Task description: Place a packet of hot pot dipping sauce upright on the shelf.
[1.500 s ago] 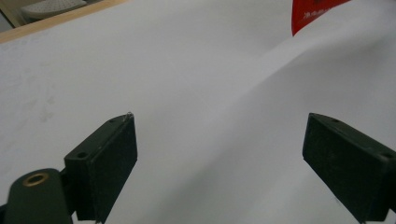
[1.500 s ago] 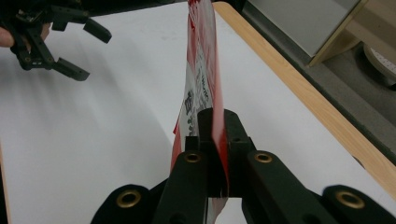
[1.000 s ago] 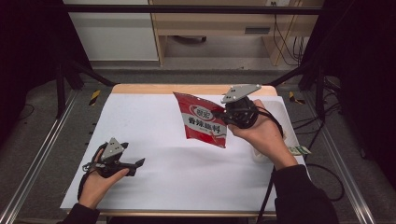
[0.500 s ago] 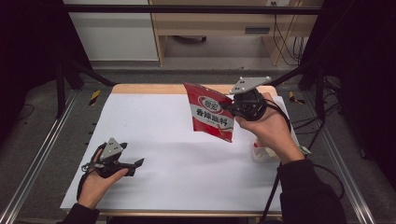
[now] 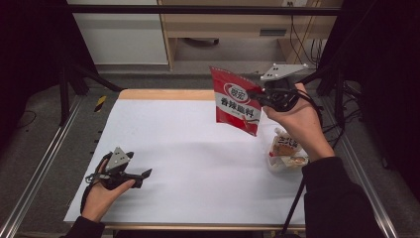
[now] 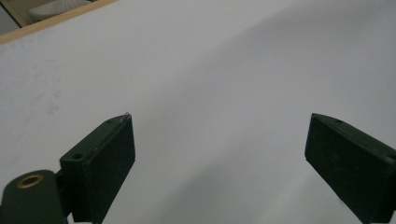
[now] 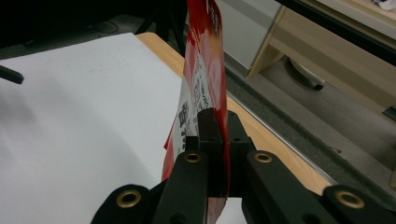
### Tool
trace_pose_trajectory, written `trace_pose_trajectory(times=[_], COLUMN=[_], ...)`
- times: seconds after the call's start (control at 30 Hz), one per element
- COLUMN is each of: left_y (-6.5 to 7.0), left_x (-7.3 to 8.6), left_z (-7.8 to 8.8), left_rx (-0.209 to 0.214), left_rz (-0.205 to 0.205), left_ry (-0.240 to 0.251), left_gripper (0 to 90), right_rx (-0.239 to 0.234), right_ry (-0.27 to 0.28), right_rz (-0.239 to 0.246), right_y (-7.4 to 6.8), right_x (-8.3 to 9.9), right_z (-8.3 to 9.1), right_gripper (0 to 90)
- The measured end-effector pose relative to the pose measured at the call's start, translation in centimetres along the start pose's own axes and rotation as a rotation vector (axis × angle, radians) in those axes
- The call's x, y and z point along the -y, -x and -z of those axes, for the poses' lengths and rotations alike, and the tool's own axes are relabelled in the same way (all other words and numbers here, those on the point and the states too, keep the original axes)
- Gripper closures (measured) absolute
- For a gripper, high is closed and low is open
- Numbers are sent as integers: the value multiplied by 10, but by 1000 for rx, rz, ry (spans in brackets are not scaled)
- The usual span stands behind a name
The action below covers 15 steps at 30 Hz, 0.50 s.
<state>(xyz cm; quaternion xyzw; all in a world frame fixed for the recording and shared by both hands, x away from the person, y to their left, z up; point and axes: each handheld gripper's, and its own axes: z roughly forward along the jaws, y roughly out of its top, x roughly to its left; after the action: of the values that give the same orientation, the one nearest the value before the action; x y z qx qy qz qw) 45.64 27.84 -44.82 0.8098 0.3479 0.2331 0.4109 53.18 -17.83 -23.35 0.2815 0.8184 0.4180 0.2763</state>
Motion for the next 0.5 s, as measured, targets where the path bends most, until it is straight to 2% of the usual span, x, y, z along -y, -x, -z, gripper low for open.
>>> trace_pose_trajectory(times=[0.2,0.5], left_y=[0,3], left_x=[0,1], left_z=[-1,-3], left_rx=[1,-2], left_rz=[-3,-19], left_ry=[-6,-24], left_gripper=[78,77], right_rx=[38,84], right_ry=[16,23], right_rz=[-11,-53], right_y=[20,51], right_x=[4,17], right_z=[3,5], right_gripper=[898,898])
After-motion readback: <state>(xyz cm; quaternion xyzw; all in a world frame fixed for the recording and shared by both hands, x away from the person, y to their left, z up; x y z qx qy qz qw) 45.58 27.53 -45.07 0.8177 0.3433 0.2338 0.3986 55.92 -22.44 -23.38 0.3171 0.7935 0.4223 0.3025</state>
